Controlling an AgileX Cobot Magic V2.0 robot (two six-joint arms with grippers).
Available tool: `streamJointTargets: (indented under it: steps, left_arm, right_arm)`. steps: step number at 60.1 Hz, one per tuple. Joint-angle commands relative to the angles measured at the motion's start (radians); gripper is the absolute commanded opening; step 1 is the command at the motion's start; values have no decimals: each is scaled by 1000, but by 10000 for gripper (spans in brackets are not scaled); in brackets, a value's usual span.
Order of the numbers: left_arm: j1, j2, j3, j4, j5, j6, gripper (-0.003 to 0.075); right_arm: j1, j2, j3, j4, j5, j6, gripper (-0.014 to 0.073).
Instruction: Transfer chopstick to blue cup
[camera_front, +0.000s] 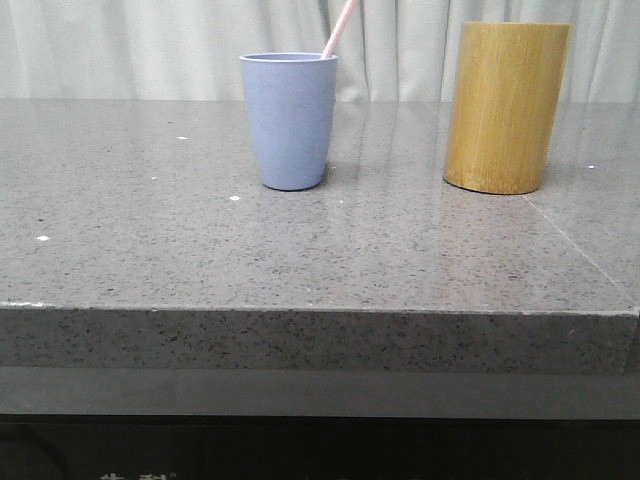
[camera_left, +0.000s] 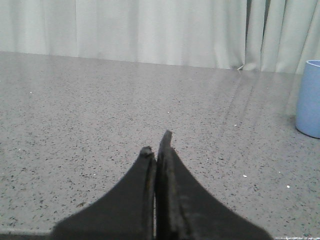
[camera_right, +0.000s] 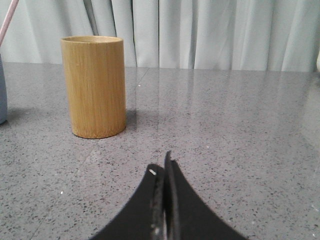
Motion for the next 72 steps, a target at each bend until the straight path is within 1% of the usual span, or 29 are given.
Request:
streamJointTargets:
  steps: [1,19,26,35,72]
  left_arm:
    - [2,-24,9,1,-85,-10,-19]
    - [2,-24,9,1,-85,-10,-19]
    - [2,-24,9,1,-85,-10,-19]
    - [2,-24,9,1,-85,-10,-19]
    - [2,-24,9,1,-85,-10,-19]
  right_arm:
    - [-8,-24,-5,5,-88,-17,-69]
    - [-22,-24,-5,8,-89,-9,-69]
    - [-44,-24,-5,20,-89,16,-69]
    - [-63,-24,-5,33,-89,18,-69]
    - [-63,-23,-5,33,-89,18,-69]
